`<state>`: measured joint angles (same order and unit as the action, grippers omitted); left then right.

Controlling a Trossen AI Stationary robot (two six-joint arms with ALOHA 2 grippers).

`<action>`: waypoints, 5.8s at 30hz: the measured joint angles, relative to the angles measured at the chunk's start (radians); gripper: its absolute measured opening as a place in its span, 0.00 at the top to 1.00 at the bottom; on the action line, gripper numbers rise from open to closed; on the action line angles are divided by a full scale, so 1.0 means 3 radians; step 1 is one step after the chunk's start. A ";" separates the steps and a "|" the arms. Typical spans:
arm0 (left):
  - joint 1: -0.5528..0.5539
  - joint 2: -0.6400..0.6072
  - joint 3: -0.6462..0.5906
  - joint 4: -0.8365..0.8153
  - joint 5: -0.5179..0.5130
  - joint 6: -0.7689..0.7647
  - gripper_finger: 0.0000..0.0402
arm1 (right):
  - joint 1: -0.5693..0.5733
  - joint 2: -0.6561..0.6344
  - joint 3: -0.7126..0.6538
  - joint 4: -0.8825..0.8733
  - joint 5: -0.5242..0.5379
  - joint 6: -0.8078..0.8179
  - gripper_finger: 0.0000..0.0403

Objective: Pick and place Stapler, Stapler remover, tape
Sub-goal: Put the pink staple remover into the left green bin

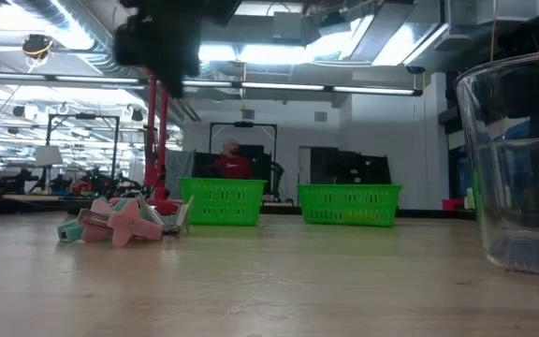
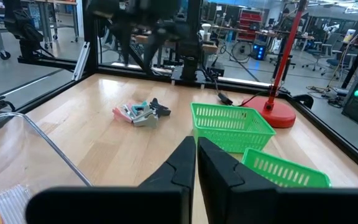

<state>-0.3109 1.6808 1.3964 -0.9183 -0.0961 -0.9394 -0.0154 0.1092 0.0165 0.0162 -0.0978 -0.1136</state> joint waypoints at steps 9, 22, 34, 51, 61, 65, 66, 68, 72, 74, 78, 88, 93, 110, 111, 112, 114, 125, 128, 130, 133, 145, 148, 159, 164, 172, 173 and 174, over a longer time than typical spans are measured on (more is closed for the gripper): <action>-0.0301 0.0344 0.0000 0.0011 0.0223 -0.0608 0.57 | -0.0001 0.0000 0.0000 -0.0001 0.0001 0.0000 0.95; -0.0279 0.0785 0.0000 0.0094 0.0594 -0.0988 0.57 | 0.0000 0.0000 0.0000 -0.0001 0.0000 0.0000 0.95; -0.0102 0.0999 0.0000 0.0309 0.0633 -0.1101 0.57 | -0.0001 0.0000 -0.0001 -0.0001 0.0001 -0.0001 0.95; -0.0047 0.1071 0.0010 0.0148 0.0733 -0.0903 0.77 | -0.0001 0.0000 0.0000 -0.0001 0.0001 0.0000 0.95; -0.0059 0.1080 0.0009 0.0147 0.0853 -0.0777 0.99 | -0.0001 0.0000 -0.0001 -0.0001 0.0001 0.0000 0.95; -0.0068 0.1063 0.0004 0.0139 0.0856 -0.0741 0.99 | -0.0001 0.0000 0.0000 -0.0001 0.0001 0.0000 0.95; -0.0068 0.1055 0.0001 0.0132 0.0857 -0.0727 0.99 | -0.0001 0.0000 0.0000 -0.0001 0.0001 0.0000 0.95; -0.0068 0.1031 -0.0003 0.0120 0.0850 -0.0720 0.99 | 0.0000 0.0000 0.0000 0.0000 0.0001 0.0000 0.95; -0.0068 0.0942 -0.0008 0.0082 0.0804 -0.0680 1.00 | -0.0001 0.0000 0.0000 -0.0001 0.0000 0.0000 0.95; -0.0068 0.0939 -0.0008 0.0075 0.0794 -0.0602 1.00 | -0.0001 0.0000 0.0000 -0.0001 0.0001 0.0000 0.95; -0.0069 0.0939 -0.0008 0.0110 0.0796 -0.0464 0.99 | -0.0001 -0.0001 -0.0001 -0.0001 0.0001 0.0000 0.95; -0.0180 0.0693 -0.0002 0.0084 0.0607 -0.0589 0.96 | -0.0001 0.0000 -0.0001 -0.0001 0.0000 0.0000 0.95; -0.0230 0.0654 0.0001 -0.0013 0.0655 -0.0584 0.84 | -0.0001 0.0000 0.0000 -0.0001 0.0001 0.0000 0.95; -0.0298 0.0790 0.0003 0.0017 0.0680 -0.0634 0.64 | -0.0001 0.0000 0.0000 -0.0001 0.0001 0.0000 0.95; -0.0300 0.0812 0.0003 0.0042 0.0667 -0.0634 0.64 | 0.0000 0.0000 0.0000 -0.0001 0.0000 0.0000 0.95; -0.0303 0.0836 0.0003 0.0037 0.0647 -0.0637 0.65 | 0.0000 0.0000 0.0000 0.0000 0.0000 0.0000 0.95; -0.0315 0.0855 0.0003 0.0028 0.0596 -0.0653 0.66 | -0.0001 0.0000 0.0000 -0.0001 0.0001 0.0000 0.95; -0.0317 0.0863 -0.0099 0.0101 0.0601 -0.0663 0.89 | 0.0000 0.0000 0.0000 0.0000 0.0000 0.0000 0.95; -0.0331 0.0863 -0.0168 0.0235 0.0667 -0.0645 0.92 | 0.0000 0.0000 0.0000 0.0000 0.0001 0.0000 0.95; -0.0336 0.0863 -0.0188 0.0270 0.0656 -0.0640 0.92 | 0.0000 0.0000 -0.0001 0.0000 0.0001 0.0000 0.95; -0.0338 0.0863 -0.0188 0.0270 0.0629 -0.0638 0.91 | -0.0001 0.0000 0.0000 0.0000 0.0001 0.0000 0.95; -0.0333 0.0859 -0.0189 0.0256 0.0570 -0.0514 0.99 | -0.0001 0.0000 0.0000 -0.0001 0.0001 0.0000 0.95; -0.0333 0.0859 -0.0160 0.0255 0.0580 -0.0443 0.99 | -0.0001 0.0000 0.0000 0.0000 0.0001 0.0000 0.95; -0.0264 0.0577 0.0074 0.0341 0.0585 -0.0016 0.99 | -0.0001 0.0000 0.0000 -0.0001 0.0001 0.0000 0.95; -0.0137 0.0394 0.0135 0.0509 0.0503 0.0287 0.99 | 0.0000 0.0000 0.0000 0.0000 0.0001 0.0000 0.95; 0.0129 0.0178 0.0192 0.0694 0.0452 0.0960 0.99 | 0.0000 0.0000 0.0000 0.0000 0.0001 0.0000 0.95; 0.0158 0.0165 0.0192 0.0713 0.0453 0.1050 0.99 | -0.0001 0.0000 0.0000 -0.0001 0.0001 0.0000 0.95; 0.0189 0.0154 0.0192 0.0705 0.0454 0.1124 0.99 | -0.0001 0.0000 0.0000 -0.0001 0.0001 0.0000 0.95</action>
<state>-0.2540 1.7270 1.4540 -0.7066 0.0402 -0.6021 -0.0156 0.1093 0.0166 0.0158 -0.0975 -0.1135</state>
